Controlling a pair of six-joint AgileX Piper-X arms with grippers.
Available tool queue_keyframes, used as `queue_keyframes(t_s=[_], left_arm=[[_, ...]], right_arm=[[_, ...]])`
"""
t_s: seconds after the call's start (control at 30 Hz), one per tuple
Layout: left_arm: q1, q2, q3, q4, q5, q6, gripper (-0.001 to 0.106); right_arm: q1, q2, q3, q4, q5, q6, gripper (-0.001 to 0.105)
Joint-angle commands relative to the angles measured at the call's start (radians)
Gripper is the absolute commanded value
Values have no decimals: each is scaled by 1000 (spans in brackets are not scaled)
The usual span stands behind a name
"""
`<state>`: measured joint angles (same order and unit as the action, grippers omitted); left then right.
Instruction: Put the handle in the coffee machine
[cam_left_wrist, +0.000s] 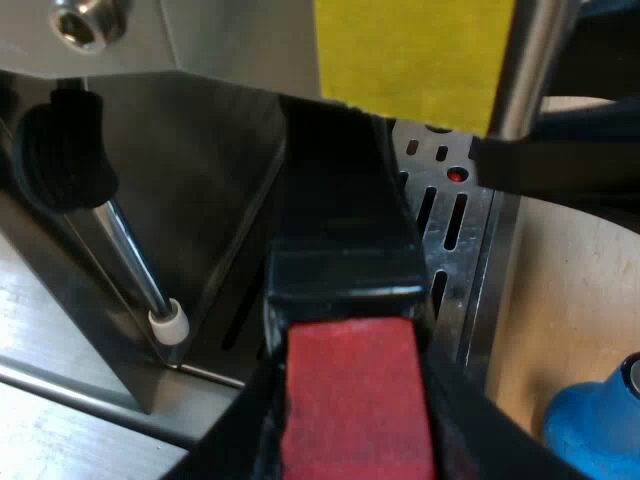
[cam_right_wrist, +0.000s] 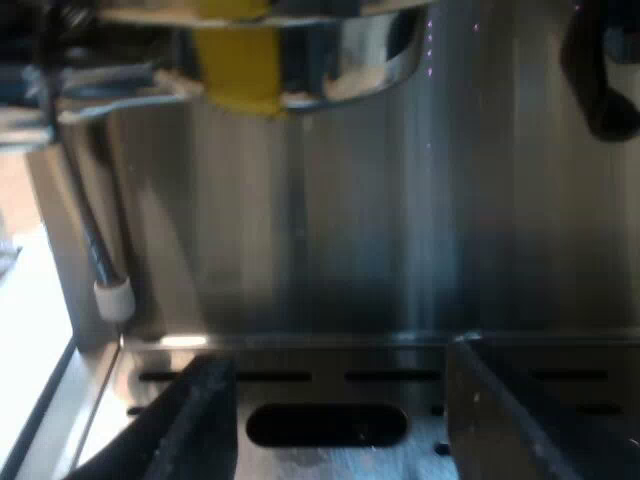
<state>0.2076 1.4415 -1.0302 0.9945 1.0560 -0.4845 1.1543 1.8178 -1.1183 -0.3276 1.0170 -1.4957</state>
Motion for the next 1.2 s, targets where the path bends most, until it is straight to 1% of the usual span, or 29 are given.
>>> queue_keyframes(t_s=[0.03, 0.07, 0.13, 0.2, 0.27, 0.33, 0.37, 0.5, 0.53, 0.7, 0.8, 0.87, 0.97, 1.0, 1.13, 1.2], left_arm=[[2, -25, -21, 13, 171, 40, 1], [2, -25, -21, 13, 171, 40, 1], [2, -25, -21, 13, 171, 40, 1], [2, -25, -21, 13, 171, 40, 1], [2, -25, -21, 13, 171, 40, 1], [2, -25, -21, 13, 171, 40, 1], [2, -25, -21, 13, 171, 40, 1], [2, -25, -21, 13, 171, 40, 1], [2, -25, -21, 13, 171, 40, 1], [2, -25, -21, 13, 171, 40, 1], [2, -25, -21, 13, 171, 40, 1], [2, -25, -21, 13, 171, 38, 1], [2, -25, -21, 13, 171, 38, 1], [2, -25, -21, 13, 171, 38, 1], [2, -25, -21, 13, 171, 38, 1], [2, -25, -21, 13, 171, 38, 1]], right_arm=[[-15, 32, -7, -79, 0, -15, 49], [-15, 36, -7, -94, 0, -18, 49], [-22, 60, -7, -155, -5, -54, 49], [-25, 77, -7, -201, -11, -62, 49], [-30, 89, -7, -227, -49, -64, 49], [-38, 94, -7, -222, -129, -64, 49], [-38, 94, -7, -219, -137, -64, 49], [-37, 94, -7, -215, -141, -66, 49], [-39, 94, -7, -215, -141, -87, 49], [-49, 94, -7, -215, -141, -121, 49], [-58, 94, -7, -217, -137, -211, 49], [-59, 100, -7, -239, -134, -223, 49], [-60, 131, -7, -344, -132, -239, 49], [-63, 145, -7, -404, -132, -257, 49], [-64, 202, -7, -581, -132, -393, 49], [-66, 217, -7, -642, -132, -414, 49]])
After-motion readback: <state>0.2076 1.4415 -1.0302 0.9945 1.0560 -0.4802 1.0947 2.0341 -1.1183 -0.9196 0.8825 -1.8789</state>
